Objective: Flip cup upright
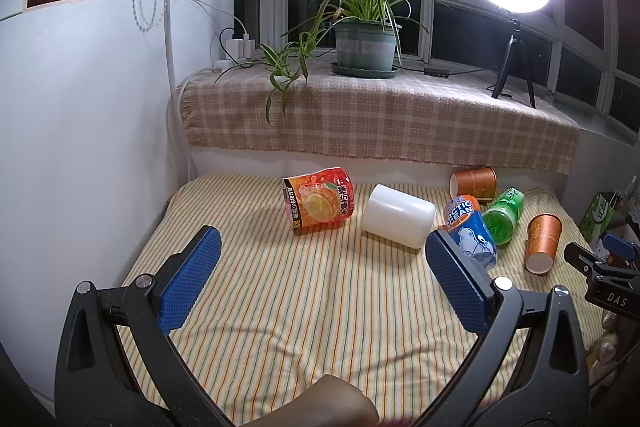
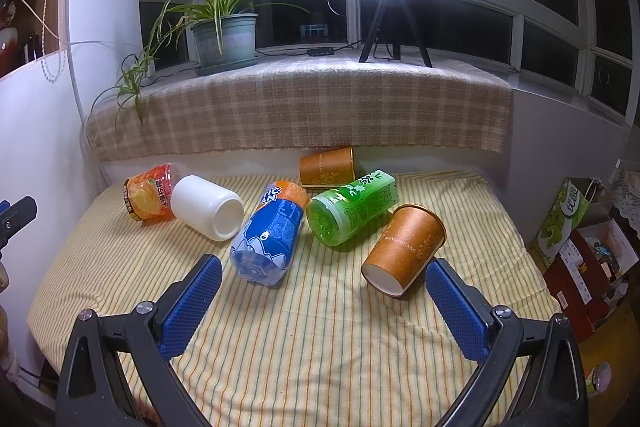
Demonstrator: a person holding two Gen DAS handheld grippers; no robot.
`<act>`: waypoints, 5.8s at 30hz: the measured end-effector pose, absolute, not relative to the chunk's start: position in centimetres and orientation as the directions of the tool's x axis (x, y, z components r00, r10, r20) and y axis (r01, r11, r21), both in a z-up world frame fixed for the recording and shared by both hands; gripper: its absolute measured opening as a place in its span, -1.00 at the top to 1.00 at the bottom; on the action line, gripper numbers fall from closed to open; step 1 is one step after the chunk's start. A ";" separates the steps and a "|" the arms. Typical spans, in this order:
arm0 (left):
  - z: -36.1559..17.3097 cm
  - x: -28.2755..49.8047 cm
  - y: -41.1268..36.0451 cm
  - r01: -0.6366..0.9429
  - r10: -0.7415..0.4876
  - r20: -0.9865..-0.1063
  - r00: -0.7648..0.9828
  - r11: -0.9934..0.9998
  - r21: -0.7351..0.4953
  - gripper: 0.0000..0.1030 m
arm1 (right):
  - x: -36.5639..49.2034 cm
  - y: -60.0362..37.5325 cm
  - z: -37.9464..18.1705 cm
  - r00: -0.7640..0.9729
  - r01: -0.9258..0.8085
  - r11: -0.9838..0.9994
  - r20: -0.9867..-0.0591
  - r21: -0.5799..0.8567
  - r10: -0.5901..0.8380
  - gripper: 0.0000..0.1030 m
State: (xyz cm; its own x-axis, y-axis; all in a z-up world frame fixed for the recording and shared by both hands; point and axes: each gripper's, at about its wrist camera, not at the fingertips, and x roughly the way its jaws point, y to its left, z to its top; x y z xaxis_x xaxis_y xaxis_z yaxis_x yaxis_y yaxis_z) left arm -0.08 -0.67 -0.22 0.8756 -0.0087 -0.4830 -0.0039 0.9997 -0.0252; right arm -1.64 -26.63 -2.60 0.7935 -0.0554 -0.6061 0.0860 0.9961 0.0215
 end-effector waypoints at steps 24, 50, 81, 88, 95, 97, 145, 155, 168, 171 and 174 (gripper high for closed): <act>-0.3 0.0 -0.7 -0.005 -0.009 -0.485 0.875 1.000 -0.028 -1.00 | -1.6 -26.2 -2.8 0.794 0.075 0.997 -0.607 0.020 -0.047 -0.99; -2.4 0.5 2.1 -0.065 0.041 -0.523 0.851 0.997 -0.029 -1.00 | 1.3 -22.4 -3.0 0.811 -0.142 0.989 -0.578 -0.035 0.096 -0.99; -6.7 0.0 9.7 -0.189 0.130 -0.626 0.769 0.982 -0.029 -1.00 | 15.2 -4.3 -6.9 0.522 -0.819 0.491 -0.740 -0.295 0.425 -0.95; -7.7 0.4 11.4 -0.227 0.140 -0.655 0.743 0.973 -0.049 -1.00 | 17.8 -0.5 -9.2 0.530 -0.840 0.325 -0.783 -0.434 0.326 -0.88; -8.2 0.2 13.2 -0.263 0.152 -0.662 0.734 0.962 -0.071 -1.00 | 19.6 2.2 -11.9 0.535 -0.845 0.152 -0.811 -0.513 0.235 -0.88; -8.4 0.2 13.7 -0.273 0.154 -0.666 0.729 0.959 -0.077 -1.00 | 19.9 2.9 -12.6 0.536 -0.844 0.117 -0.817 -0.523 0.215 -0.88; -7.4 -2.2 15.3 -0.313 0.193 -0.637 0.747 0.946 -0.080 -1.00 | 16.8 3.8 -6.2 0.380 -0.923 0.259 -0.771 -0.284 0.511 -0.59; -6.6 -3.8 13.6 -0.256 0.152 -0.611 0.777 0.963 -0.086 -1.00 | 11.2 -2.1 -3.0 0.284 -0.934 0.352 -0.735 -0.067 0.615 -0.59; -6.0 -5.2 8.6 -0.134 0.068 -0.590 0.804 0.989 -0.069 -1.00 | 5.3 -12.7 -2.8 0.229 -0.842 0.501 -0.707 0.201 0.669 -0.59; -5.9 -5.2 7.2 -0.100 0.044 -0.589 0.807 0.993 -0.064 -1.00 | 4.5 -15.2 -3.2 0.206 -0.801 0.530 -0.703 0.278 0.680 -0.59; -5.7 -5.0 5.9 -0.068 0.017 -0.591 0.807 0.996 -0.064 -1.00 | 4.2 -17.5 -4.0 0.176 -0.743 0.562 -0.705 0.364 0.687 -0.59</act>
State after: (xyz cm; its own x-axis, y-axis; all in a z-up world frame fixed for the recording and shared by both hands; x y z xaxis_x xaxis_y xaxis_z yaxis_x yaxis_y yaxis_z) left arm -5.03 5.93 -5.75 0.8066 0.0175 -0.5909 -0.0684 0.9956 -0.0639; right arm 4.17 -17.51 -3.99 0.1755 0.6875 -0.7047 -0.7428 0.5623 0.3636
